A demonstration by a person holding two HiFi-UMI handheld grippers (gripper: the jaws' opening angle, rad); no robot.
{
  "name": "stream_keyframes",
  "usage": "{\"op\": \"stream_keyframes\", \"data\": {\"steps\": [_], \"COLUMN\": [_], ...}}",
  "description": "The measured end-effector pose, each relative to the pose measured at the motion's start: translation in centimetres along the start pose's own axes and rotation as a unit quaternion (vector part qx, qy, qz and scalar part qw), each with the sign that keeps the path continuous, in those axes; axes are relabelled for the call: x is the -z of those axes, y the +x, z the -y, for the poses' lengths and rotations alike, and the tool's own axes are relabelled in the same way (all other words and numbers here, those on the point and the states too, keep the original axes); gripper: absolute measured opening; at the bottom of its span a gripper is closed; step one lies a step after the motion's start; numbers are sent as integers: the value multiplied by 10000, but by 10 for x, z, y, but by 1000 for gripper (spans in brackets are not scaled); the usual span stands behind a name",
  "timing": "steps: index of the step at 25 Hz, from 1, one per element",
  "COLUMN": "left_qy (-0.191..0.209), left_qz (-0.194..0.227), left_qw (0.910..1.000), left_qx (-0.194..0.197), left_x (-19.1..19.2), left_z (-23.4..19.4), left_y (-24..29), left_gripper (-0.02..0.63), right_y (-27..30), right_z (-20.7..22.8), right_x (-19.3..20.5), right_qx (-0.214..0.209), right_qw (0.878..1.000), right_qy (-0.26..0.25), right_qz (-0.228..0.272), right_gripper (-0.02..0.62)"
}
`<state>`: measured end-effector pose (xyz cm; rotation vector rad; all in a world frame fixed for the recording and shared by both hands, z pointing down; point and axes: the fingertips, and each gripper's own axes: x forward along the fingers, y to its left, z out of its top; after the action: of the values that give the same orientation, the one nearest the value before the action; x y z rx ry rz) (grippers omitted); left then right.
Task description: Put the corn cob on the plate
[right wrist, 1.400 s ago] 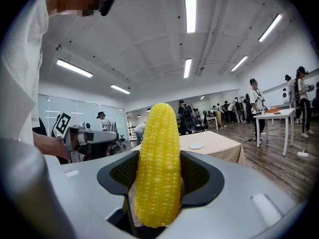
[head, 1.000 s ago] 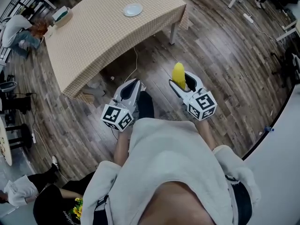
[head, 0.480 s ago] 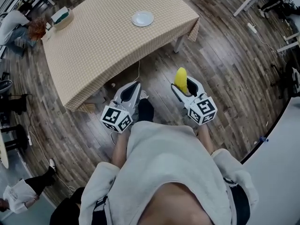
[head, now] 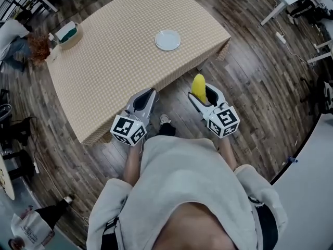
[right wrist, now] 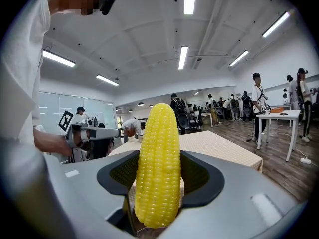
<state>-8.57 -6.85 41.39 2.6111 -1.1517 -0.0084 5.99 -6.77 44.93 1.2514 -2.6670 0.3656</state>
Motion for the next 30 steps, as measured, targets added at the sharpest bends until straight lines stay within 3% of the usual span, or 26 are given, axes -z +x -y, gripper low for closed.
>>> {"op": "stream_keyframes", "data": {"steps": [9, 15, 25, 30], "left_qy": [236, 376, 260, 203], "left_qz": [127, 234, 217, 172], "left_qw": [9995, 9986, 9990, 9996], "left_qx": [169, 273, 290, 93], "left_x": [-45, -63, -60, -56], "left_z": [-80, -109, -111, -113], "left_y": [40, 57, 69, 74], "left_gripper": [8, 8, 8, 8], "right_y": [87, 117, 114, 115], "right_z": [21, 29, 30, 38], "right_x": [-45, -59, -49, -43], "right_qx": [85, 167, 171, 22], "right_qw": [9997, 9992, 9997, 9999], "right_qy": [-144, -251, -175, -100], "right_qz": [200, 258, 75, -18], "right_gripper": [253, 253, 253, 253]}}
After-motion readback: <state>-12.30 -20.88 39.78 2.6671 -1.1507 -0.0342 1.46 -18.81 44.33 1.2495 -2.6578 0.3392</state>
